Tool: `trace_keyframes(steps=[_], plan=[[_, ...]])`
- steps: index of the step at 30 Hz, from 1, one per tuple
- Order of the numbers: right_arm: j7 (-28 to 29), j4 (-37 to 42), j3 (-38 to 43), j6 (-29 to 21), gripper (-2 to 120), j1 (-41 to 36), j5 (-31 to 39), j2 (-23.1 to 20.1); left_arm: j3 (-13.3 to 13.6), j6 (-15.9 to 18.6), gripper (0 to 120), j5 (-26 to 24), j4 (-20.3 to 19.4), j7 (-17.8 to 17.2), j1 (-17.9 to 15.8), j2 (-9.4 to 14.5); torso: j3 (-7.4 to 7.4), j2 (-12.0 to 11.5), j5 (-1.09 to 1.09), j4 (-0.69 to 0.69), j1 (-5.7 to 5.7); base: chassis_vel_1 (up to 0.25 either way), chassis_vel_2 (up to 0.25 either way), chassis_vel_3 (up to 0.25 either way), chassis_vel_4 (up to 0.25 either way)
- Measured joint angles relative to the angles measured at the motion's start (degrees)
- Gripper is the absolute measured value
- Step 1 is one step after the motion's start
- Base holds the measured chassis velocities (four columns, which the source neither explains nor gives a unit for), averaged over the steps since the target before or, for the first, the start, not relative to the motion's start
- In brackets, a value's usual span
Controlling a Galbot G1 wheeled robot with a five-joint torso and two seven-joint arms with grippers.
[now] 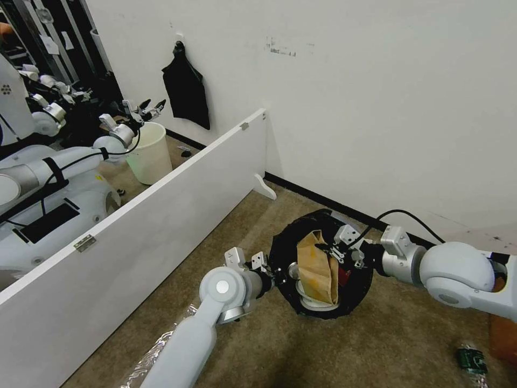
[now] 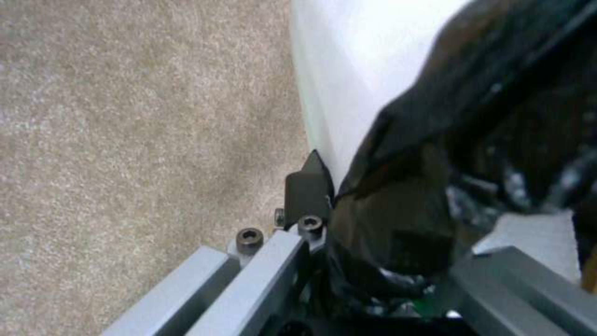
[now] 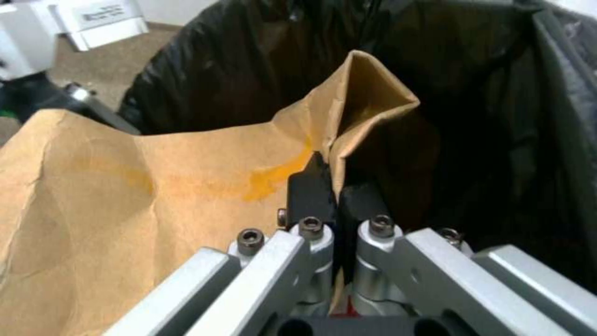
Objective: Pick up the trash bin and place the garbage on the floor into it.
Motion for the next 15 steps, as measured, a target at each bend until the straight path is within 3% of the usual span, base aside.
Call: trace_keyframes(steps=[15], plan=[[0.5,-2.4,0.0,0.5,5,-2.8,-1.8,-0.6,-0.2,0.0,0,-0.7,-1.6,-0.1,0.1,0.3,0.00,0.0,0.00,0.00,0.00,0.000,0.000,0.000,0.000]])
